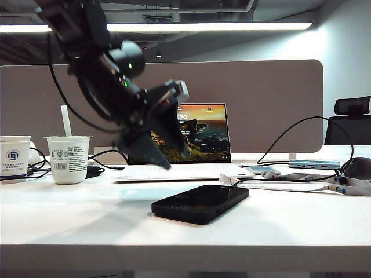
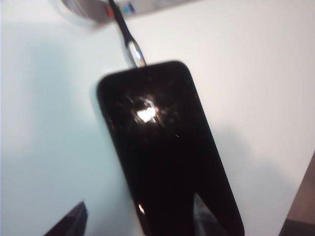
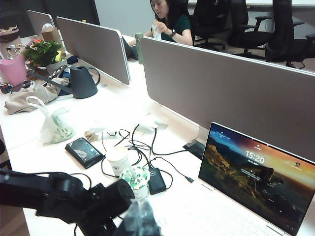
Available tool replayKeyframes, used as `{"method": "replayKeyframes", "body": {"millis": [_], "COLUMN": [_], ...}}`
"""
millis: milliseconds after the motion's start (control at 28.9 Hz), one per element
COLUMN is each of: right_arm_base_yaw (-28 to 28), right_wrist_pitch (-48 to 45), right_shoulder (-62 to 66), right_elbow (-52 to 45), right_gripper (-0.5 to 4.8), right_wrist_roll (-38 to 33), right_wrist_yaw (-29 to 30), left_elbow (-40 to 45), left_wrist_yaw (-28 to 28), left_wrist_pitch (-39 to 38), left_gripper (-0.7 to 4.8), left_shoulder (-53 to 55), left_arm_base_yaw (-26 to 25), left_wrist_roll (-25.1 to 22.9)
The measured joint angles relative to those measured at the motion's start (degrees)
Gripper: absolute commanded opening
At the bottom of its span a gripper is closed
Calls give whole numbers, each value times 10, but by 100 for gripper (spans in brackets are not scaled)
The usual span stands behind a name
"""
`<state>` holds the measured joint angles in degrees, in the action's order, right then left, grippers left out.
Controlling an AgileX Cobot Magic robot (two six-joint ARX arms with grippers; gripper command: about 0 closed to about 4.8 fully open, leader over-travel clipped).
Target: Pick up the black phone, pick up the charger plug, insert the charger plug into the phone's charging port, and finally place the connected phone back on the desk.
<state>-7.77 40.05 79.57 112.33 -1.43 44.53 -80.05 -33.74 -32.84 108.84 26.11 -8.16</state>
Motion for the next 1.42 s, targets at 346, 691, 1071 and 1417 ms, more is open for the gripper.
{"method": "replayKeyframes", "body": {"millis": [346,691,1071,1417], "right_arm_base_yaw": [0,-53,-73,-72], "right_wrist_pitch": [41,116,103,-67], "right_shoulder": [-17,-76,-262,-509], "right_elbow": [0,0,-167,-599], "right_gripper": [-5,-5,-5,74], "right_wrist_roll": [-7,86,87,38], "right_wrist_yaw": [-82,-300,-309,-322], "left_elbow": [0,0,227,489], "left_wrist_yaw": [54,245,298,286], "left_wrist_pitch": [4,18,25,57], "left_gripper": [-6,-6,-6,-6], "left_shoulder": [-172,-422,-721,-1011], "left_arm_base_yaw": [0,9,16,16], "left_wrist_roll": [1,1,37,15]}}
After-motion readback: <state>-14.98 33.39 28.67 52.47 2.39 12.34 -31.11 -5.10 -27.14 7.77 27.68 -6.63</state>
